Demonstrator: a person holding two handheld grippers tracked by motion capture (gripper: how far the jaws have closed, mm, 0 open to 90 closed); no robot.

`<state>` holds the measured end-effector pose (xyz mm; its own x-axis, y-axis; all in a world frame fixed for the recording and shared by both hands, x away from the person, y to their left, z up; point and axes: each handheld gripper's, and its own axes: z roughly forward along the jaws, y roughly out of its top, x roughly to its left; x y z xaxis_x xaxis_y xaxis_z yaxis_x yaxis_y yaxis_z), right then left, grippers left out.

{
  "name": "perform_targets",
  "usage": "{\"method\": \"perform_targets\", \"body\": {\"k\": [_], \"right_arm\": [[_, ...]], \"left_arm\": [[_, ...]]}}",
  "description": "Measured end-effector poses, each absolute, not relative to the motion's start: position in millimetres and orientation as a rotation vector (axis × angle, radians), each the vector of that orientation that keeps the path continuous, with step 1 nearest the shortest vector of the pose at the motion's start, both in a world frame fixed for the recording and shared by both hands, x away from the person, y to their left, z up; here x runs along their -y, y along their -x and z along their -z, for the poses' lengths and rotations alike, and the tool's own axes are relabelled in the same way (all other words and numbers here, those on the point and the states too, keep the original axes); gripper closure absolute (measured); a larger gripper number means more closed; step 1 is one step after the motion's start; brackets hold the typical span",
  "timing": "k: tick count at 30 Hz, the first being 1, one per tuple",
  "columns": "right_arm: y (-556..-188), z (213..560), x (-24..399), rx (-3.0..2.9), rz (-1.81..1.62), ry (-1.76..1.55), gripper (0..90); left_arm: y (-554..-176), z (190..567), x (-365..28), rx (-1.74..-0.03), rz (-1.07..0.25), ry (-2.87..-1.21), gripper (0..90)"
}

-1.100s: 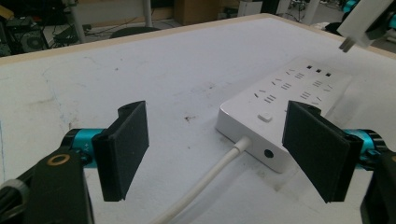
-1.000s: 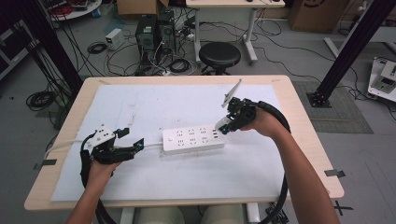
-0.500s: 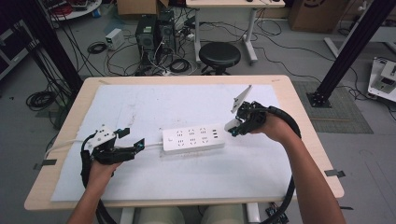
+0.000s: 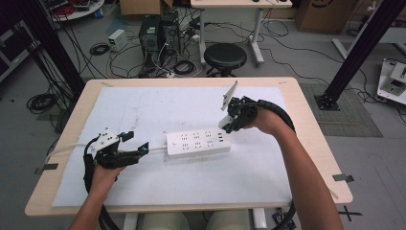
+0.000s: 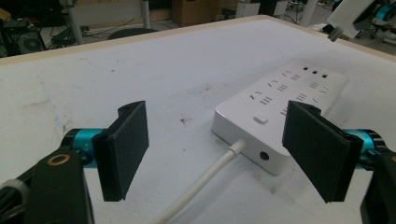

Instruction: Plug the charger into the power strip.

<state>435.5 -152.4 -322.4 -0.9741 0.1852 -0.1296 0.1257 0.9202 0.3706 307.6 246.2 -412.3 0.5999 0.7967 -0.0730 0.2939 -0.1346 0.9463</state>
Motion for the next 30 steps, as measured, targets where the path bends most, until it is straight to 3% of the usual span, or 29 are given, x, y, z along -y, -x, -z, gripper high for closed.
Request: {"method": "perform_targets", "body": {"k": [12, 30], "right_arm": [[-447, 332, 114, -2.967, -0.531, -0.113, 63.0], [-453, 352, 99, -3.004, -0.429, -0.015, 63.0]], "left_arm": [[-307, 413, -247, -0.901, -0.555, -1.702, 22.9], [-306, 414, -250, -0.909, -0.552, -1.694, 22.8]]}}
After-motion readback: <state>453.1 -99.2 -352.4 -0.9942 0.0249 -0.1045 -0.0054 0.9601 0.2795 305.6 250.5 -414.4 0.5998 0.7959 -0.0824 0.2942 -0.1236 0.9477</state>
